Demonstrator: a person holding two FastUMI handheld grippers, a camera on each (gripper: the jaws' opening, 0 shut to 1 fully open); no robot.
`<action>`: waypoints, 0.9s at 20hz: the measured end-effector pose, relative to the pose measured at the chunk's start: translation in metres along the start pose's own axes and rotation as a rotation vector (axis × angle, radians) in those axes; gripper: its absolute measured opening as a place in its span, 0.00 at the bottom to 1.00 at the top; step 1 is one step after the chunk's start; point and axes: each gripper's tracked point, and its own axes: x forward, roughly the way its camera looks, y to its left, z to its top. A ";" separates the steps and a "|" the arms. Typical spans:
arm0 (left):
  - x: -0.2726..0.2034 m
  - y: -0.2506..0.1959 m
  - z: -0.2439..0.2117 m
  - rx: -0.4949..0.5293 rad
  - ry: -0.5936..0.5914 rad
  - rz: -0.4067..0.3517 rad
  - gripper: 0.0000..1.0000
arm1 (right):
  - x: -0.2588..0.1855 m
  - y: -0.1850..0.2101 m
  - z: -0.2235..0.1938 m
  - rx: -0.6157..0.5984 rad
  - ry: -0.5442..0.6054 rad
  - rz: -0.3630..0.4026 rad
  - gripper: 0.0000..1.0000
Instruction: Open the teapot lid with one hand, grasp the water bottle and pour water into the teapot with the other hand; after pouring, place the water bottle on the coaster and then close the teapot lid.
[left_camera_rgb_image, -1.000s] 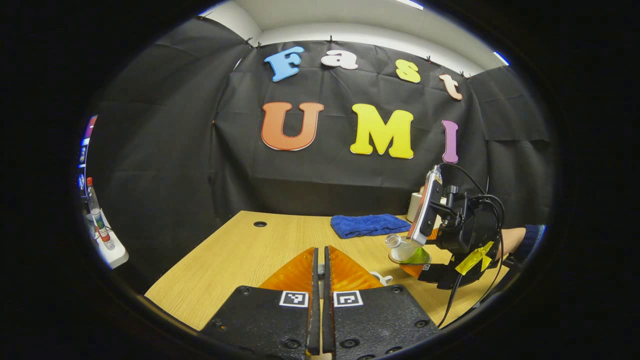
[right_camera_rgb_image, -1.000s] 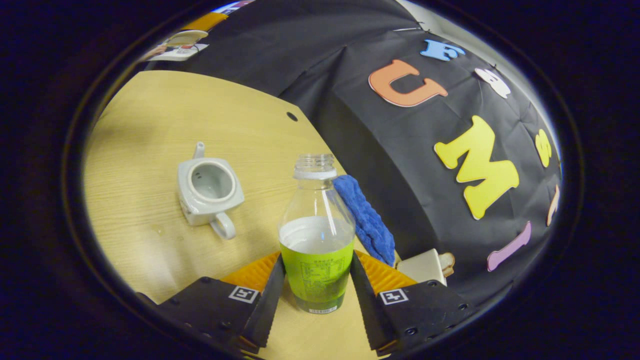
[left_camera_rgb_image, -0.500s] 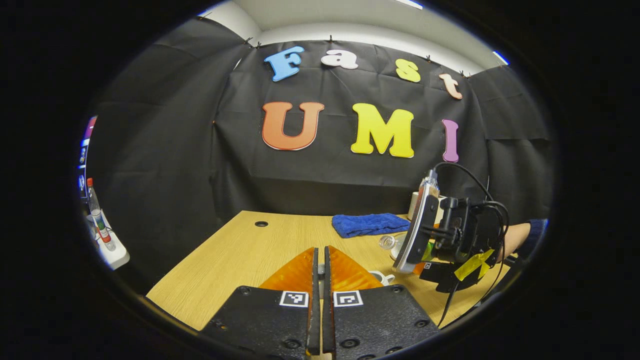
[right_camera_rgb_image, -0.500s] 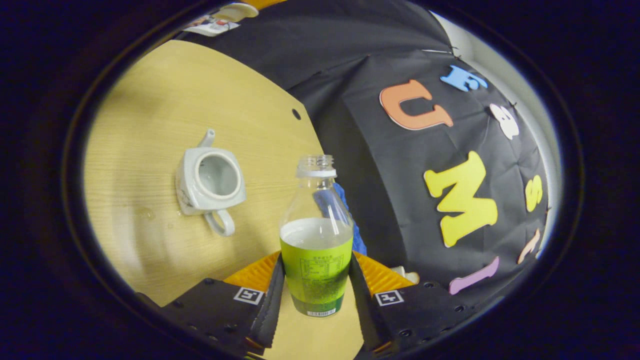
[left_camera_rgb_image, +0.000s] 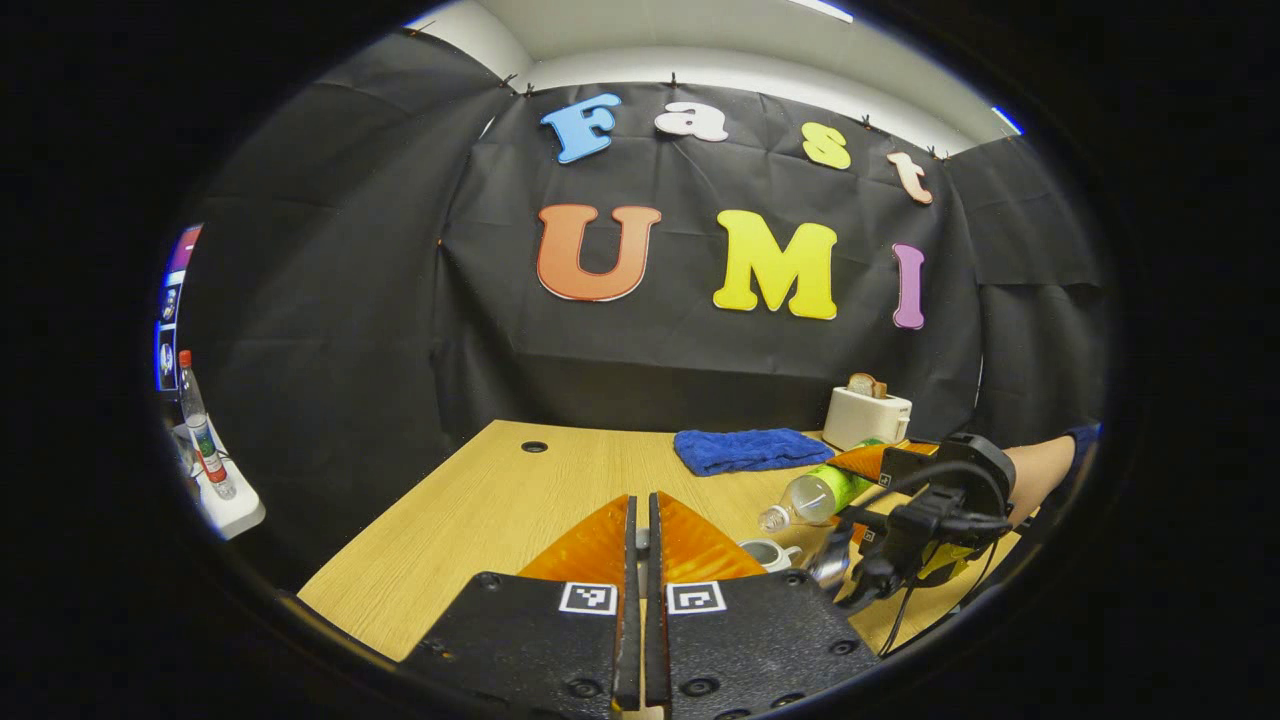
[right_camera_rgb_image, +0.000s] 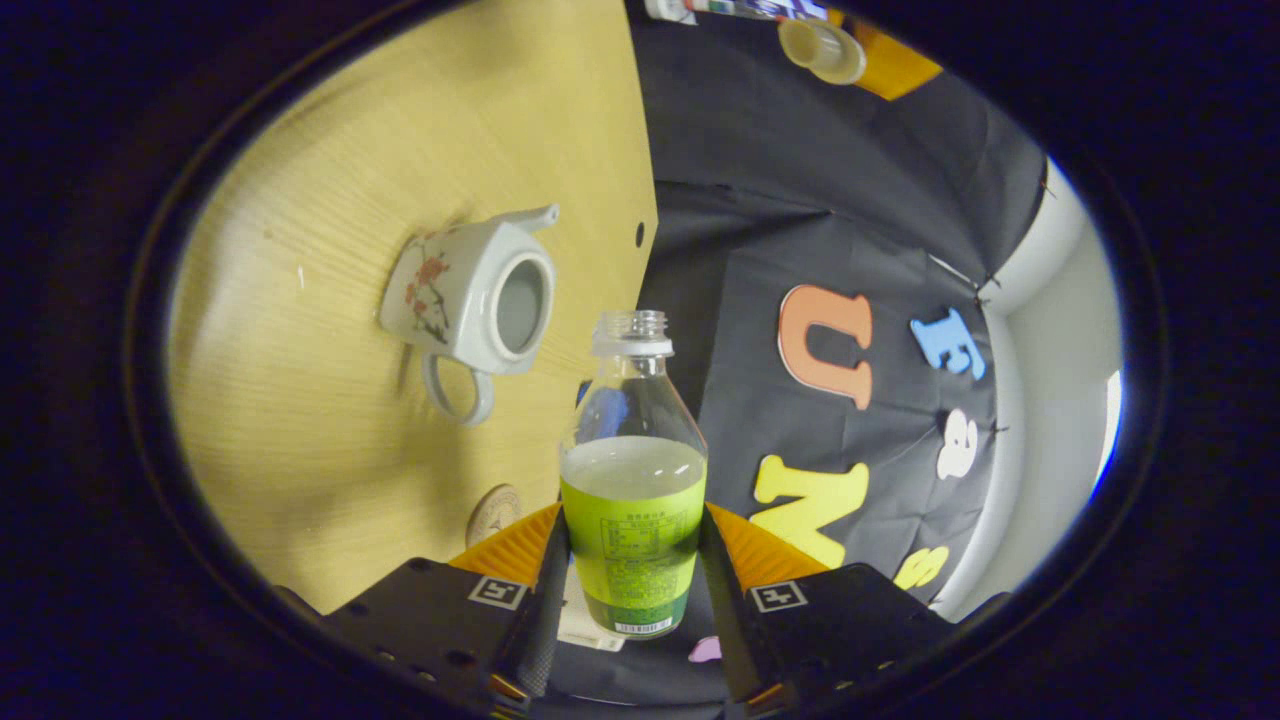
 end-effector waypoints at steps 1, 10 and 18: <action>-0.001 -0.001 0.000 0.002 0.001 -0.001 0.04 | -0.001 0.001 0.001 -0.036 -0.003 -0.007 0.67; 0.002 -0.001 -0.006 0.004 0.025 -0.003 0.05 | 0.004 0.001 0.000 -0.208 0.001 -0.040 0.65; 0.006 -0.005 -0.014 0.021 0.057 -0.014 0.04 | -0.001 -0.025 0.000 -0.368 -0.009 -0.162 0.65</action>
